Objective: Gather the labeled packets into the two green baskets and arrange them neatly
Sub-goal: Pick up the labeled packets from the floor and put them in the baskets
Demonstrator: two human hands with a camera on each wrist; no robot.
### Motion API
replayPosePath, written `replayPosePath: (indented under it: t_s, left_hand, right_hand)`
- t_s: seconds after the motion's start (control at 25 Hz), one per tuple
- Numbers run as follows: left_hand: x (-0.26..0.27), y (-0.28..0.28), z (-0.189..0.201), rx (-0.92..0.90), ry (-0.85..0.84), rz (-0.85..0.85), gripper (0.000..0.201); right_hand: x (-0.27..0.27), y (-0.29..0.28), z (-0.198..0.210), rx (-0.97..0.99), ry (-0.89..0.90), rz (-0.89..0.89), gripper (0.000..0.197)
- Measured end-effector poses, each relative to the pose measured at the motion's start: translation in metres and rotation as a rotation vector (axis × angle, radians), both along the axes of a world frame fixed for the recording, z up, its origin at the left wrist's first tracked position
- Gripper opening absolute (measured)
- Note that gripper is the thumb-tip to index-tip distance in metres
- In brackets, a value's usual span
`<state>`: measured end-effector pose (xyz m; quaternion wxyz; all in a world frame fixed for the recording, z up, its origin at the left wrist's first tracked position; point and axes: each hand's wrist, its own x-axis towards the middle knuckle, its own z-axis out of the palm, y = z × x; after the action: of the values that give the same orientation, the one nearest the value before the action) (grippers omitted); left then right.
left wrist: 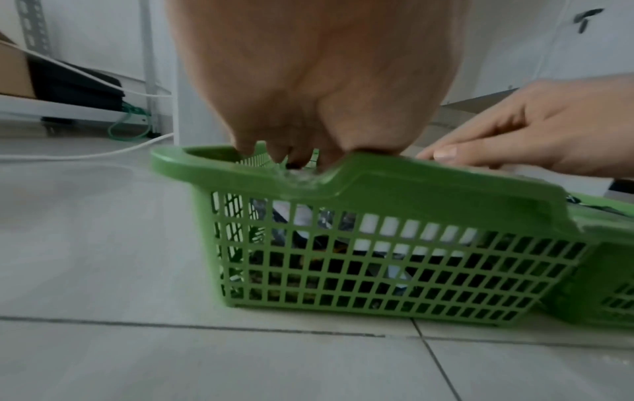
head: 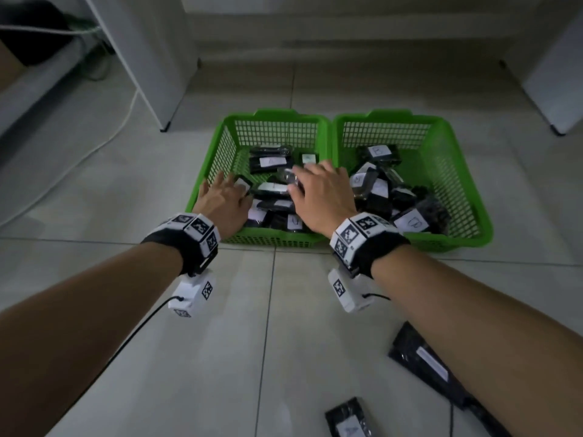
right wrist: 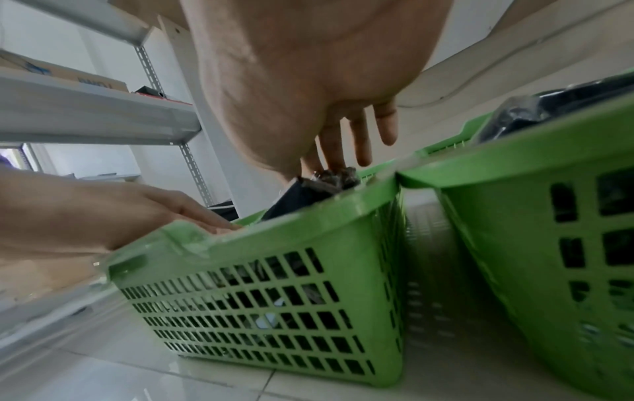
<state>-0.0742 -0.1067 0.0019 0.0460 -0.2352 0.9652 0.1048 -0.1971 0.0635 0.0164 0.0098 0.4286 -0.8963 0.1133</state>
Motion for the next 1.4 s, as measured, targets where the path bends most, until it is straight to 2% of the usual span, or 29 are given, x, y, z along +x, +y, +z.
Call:
replayPosePath:
  t_s: [0.04,0.12,0.16,0.28,0.4,0.48,0.6,0.64,0.76,0.88,1.0,1.12,1.2,1.28,1.32,1.4]
  left_hand:
    - [0.003,-0.001,-0.004,-0.041,0.125,-0.052,0.043]
    - [-0.005,0.002,0.018,-0.072,0.366,-0.095,0.044]
    - [-0.008,0.010,0.027,-0.107,0.414,-0.121,0.039]
    - [0.002,0.068,0.039,-0.185,0.422,-0.299,0.021]
    - [0.027,0.113,0.044,-0.106,0.412,-0.434,0.015]
    - [0.053,0.142,0.041,0.000,0.220,-0.441,0.016]
    - [0.111,0.201,0.038,0.057,-0.301,-0.477,0.033]
    - [0.131,0.217,0.036,0.063,-0.406,-0.484,0.040]
    - [0.197,0.250,0.031,0.101,-0.529,-0.411,0.053]
    - [0.247,0.256,0.019,0.151,-0.529,-0.196,0.071]
    - [0.263,0.263,0.005,0.200,-0.468,-0.084,0.087]
    - [0.262,0.271,-0.003,0.241,-0.420,0.020,0.092]
    - [0.261,0.269,-0.005,0.305,-0.369,0.101,0.090]
    - [0.260,0.262,-0.002,0.411,-0.262,0.171,0.085]
    - [0.258,0.256,0.003,0.509,-0.173,0.242,0.080]
    - [0.246,0.241,0.018,0.798,0.064,0.488,0.070]
  right_hand:
    - [0.004,0.009,-0.002,-0.023,0.020,0.009,0.047]
    - [0.006,0.020,0.012,-0.168,0.026,0.052,0.045]
    - [0.013,0.035,0.015,-0.186,0.037,0.092,0.043]
    - [0.051,0.109,0.012,-0.120,0.000,0.238,0.041]
    - [0.077,0.168,-0.001,-0.021,-0.187,0.331,0.046]
    - [0.093,0.195,-0.008,0.045,-0.330,0.392,0.050]
    - [0.117,0.225,-0.018,0.176,-0.463,0.495,0.060]
    - [0.124,0.231,-0.021,0.187,-0.475,0.515,0.062]
    - [0.146,0.239,-0.033,0.164,-0.471,0.601,0.062]
    - [0.168,0.236,-0.045,0.221,-0.418,0.637,0.055]
    - [0.176,0.228,-0.052,0.295,-0.332,0.659,0.047]
    - [0.176,0.221,-0.054,0.239,-0.379,0.645,0.051]
    - [0.172,0.220,-0.052,0.082,-0.516,0.552,0.061]
    - [0.166,0.222,-0.047,-0.111,-0.739,0.388,0.065]
    - [0.164,0.222,-0.043,-0.192,-0.904,0.280,0.061]
    - [0.156,0.218,-0.034,-0.310,-1.333,0.041,0.035]
